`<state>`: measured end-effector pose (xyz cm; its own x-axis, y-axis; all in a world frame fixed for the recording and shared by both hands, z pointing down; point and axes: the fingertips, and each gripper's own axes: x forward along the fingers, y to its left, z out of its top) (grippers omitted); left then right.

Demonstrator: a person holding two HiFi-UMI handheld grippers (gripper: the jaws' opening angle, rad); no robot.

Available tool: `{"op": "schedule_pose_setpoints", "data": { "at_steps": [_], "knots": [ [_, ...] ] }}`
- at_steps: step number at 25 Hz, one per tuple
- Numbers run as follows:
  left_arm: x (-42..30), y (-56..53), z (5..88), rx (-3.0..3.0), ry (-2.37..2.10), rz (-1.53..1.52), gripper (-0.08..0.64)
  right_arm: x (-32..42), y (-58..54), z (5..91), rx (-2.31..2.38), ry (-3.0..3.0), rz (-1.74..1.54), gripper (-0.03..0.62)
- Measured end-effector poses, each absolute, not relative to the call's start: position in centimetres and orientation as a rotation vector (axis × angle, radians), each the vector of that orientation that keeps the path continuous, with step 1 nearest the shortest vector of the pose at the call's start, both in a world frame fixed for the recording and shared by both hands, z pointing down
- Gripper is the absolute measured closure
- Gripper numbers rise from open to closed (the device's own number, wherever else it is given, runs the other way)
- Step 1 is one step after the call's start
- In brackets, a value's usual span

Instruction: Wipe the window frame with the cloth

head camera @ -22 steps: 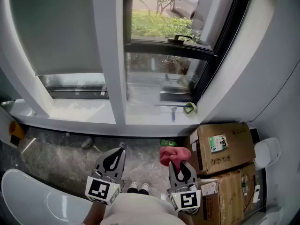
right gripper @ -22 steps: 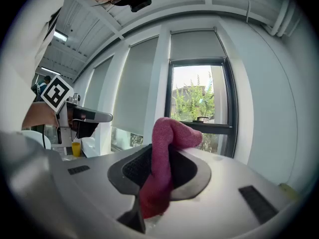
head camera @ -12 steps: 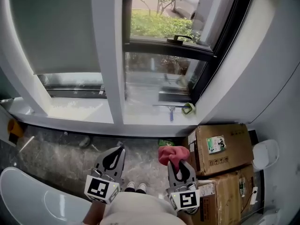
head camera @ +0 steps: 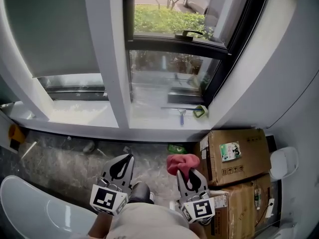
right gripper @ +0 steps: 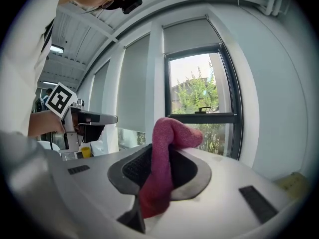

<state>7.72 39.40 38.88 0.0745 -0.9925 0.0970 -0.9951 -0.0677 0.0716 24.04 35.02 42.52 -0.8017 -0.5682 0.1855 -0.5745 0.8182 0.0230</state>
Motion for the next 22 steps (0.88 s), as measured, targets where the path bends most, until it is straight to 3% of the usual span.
{"op": "schedule_pose_setpoints", "data": {
  "at_steps": [7,22],
  "knots": [
    [5.2,33.3,40.2,2.208,-2.034,0.055,0.552,20.6,29.4,42.7,0.815,-2.922,0.202,0.497],
    [-2.7,17.7,37.6,2.338,-1.975,-0.003,0.552,12.7,13.5,38.9,0.988,-2.913,0.027,0.497]
  ]
}}
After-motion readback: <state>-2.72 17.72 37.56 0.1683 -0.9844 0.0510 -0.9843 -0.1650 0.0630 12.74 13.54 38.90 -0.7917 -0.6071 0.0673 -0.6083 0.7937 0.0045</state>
